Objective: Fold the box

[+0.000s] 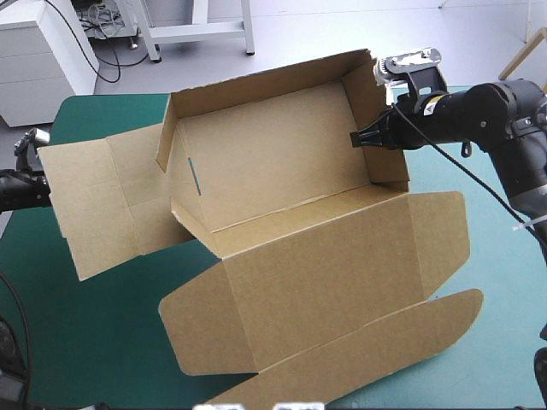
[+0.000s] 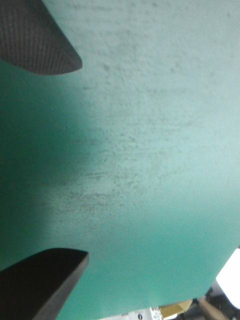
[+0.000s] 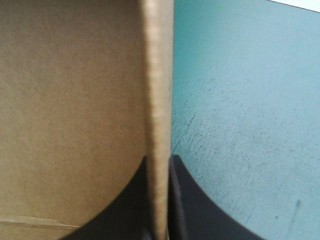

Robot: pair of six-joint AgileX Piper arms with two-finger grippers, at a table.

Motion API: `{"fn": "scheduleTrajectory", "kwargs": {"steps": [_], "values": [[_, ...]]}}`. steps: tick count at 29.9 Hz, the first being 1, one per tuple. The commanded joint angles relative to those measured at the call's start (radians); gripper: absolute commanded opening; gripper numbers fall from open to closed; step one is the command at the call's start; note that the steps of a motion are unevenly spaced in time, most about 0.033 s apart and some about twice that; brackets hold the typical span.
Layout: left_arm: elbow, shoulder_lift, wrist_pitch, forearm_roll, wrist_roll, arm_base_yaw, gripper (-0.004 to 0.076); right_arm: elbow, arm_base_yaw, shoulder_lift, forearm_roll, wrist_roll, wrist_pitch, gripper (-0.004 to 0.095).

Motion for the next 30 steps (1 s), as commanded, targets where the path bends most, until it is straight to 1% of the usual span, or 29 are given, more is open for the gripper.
{"fn": "scheduleTrajectory", "kwargs": {"steps": [1, 5, 7, 10, 14, 18, 21, 24, 30], "values": [[-0.017, -0.044, 0.088, -0.138, 0.061, -0.043, 0.0669, -0.03, -0.003, -0.017, 0.046, 0.028, -0.098, -0.0014], [-0.017, -0.05, 0.088, -0.147, 0.095, -0.111, 0.0668, -0.03, -0.003, 0.002, 0.039, 0.034, -0.138, -0.0014], [-0.017, -0.057, 0.088, -0.173, 0.13, -0.139, 0.0668, -0.03, -0.003, 0.009, 0.036, 0.042, -0.161, -0.0014], [-0.017, -0.068, 0.088, -0.228, 0.137, -0.171, 0.0668, -0.03, -0.003, 0.015, 0.02, 0.046, -0.187, -0.0014], [-0.017, -0.094, 0.088, -0.293, 0.162, -0.212, 0.0668, -0.03, -0.003, 0.026, -0.04, 0.085, -0.213, -0.0014], [-0.017, -0.115, 0.088, -0.358, 0.195, -0.25, 0.0661, -0.03, -0.003, 0.034, -0.114, 0.129, -0.209, -0.0014], [-0.017, -0.124, 0.088, -0.42, 0.205, -0.275, 0.0661, -0.03, -0.003, 0.038, -0.122, 0.129, -0.206, -0.0014], [-0.026, -0.126, 0.088, -0.49, 0.213, -0.301, 0.0661, -0.03, -0.003, 0.04, -0.122, 0.134, -0.228, -0.0014], [-0.035, -0.126, 0.088, -0.501, 0.23, -0.358, 0.0661, -0.03, -0.003, 0.04, -0.122, 0.145, -0.248, -0.0013]]}}
